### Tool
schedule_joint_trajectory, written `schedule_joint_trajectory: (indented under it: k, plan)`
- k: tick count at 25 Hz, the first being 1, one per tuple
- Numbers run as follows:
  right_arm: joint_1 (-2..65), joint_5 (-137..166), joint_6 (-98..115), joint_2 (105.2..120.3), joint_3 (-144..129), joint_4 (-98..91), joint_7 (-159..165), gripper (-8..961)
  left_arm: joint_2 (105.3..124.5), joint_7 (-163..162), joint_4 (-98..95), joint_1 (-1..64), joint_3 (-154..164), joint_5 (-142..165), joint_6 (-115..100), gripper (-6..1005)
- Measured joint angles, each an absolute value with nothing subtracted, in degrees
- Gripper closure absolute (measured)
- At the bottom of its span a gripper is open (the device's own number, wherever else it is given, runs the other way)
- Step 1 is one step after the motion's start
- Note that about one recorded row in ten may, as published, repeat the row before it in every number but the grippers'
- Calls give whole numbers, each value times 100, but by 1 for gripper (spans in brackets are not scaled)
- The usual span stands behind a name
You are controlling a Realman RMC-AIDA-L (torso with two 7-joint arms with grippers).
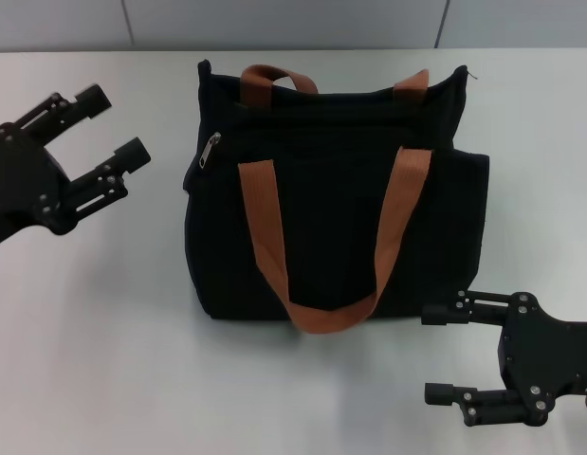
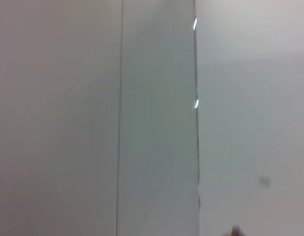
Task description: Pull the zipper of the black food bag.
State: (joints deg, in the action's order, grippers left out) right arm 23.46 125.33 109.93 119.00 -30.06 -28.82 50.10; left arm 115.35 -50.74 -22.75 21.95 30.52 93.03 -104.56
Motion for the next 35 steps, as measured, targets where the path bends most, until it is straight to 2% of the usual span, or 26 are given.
schedule_joint_trajectory:
  k: [2, 5, 7, 8, 20, 28, 35]
  plan:
    - [2346, 12533, 10994, 11900, -3003, -2882, 5010, 195, 11418, -5105, -2290, 2330, 3061, 9677, -10102, 275]
    - [2346, 12532, 10995, 11900, -2998, -2882, 5020, 195, 11366, -5117, -2341, 2520, 3058, 10236, -9856, 277]
    - [2346, 12533, 10995, 11900, -2997, -2883, 5046, 195, 11397, -5116, -2418, 2664, 3053, 10618, -9789, 277]
    - [2346, 12532, 10996, 11897, -2997, -2883, 5061, 195, 11473, -5097, -2469, 2781, 3049, 10834, -9635, 278]
    - [2347, 12532, 10995, 11883, -2988, -2883, 5089, 195, 11759, -4742, -2590, 3129, 3048, 10904, -8461, 283]
    - [2349, 12530, 11001, 11882, -2984, -2883, 5090, 195, 11820, -4278, -2557, 3139, 3034, 10880, -8632, 287]
    - [2376, 12525, 11004, 11874, -2979, -2905, 5140, 194, 11830, -4106, -2543, 3034, 2990, 10580, -8842, 527]
